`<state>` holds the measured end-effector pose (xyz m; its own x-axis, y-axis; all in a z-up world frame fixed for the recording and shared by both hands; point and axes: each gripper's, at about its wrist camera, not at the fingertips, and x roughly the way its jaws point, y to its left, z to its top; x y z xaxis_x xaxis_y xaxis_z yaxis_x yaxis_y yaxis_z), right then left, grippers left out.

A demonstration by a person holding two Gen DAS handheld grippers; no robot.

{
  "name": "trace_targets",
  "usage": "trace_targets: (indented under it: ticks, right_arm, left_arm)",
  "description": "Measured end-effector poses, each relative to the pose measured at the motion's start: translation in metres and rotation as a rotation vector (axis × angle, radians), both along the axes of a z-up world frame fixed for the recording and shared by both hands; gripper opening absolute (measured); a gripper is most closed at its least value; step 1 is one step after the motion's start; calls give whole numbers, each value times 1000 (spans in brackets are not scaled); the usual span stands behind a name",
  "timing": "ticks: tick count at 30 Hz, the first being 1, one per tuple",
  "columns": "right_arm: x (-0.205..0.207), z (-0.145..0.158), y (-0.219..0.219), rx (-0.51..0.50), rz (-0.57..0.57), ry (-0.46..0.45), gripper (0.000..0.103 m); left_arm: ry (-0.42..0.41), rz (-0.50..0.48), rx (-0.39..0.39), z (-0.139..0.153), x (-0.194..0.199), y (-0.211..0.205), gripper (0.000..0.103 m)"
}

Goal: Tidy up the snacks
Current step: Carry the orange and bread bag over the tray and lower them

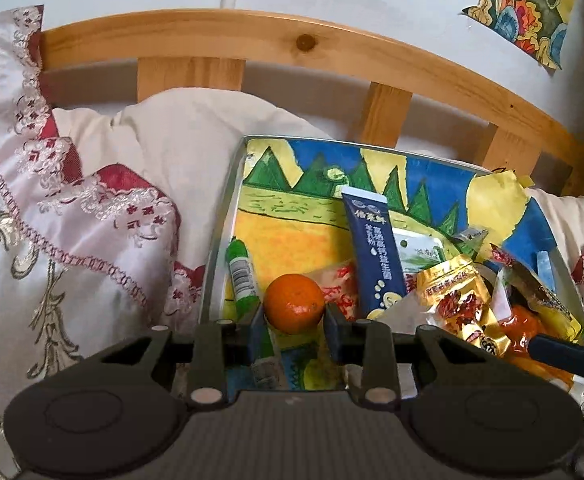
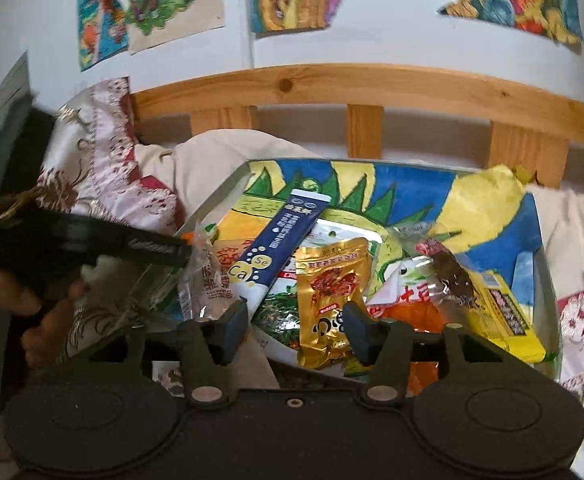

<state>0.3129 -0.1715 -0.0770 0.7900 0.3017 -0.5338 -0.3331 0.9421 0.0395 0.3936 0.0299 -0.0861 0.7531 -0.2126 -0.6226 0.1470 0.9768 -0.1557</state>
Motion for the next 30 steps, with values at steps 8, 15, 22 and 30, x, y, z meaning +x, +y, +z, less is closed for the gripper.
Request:
trace_targets:
  ticks: [8, 15, 22, 30]
  right_arm:
    - [-9, 1, 11, 3, 85, -21, 70]
    - [-7, -6, 24, -43, 109, -22, 68]
    - [0, -22, 32, -96, 111, -1, 46]
    - [4, -15, 28, -75, 87, -26, 41]
  left_arm:
    - [0, 8, -7, -2, 5, -1, 36]
    - [-2, 8, -1, -3, 6, -2, 36]
    - [-2, 8, -1, -3, 6, -3, 36]
    - [1, 11, -17, -2, 7, -1, 36]
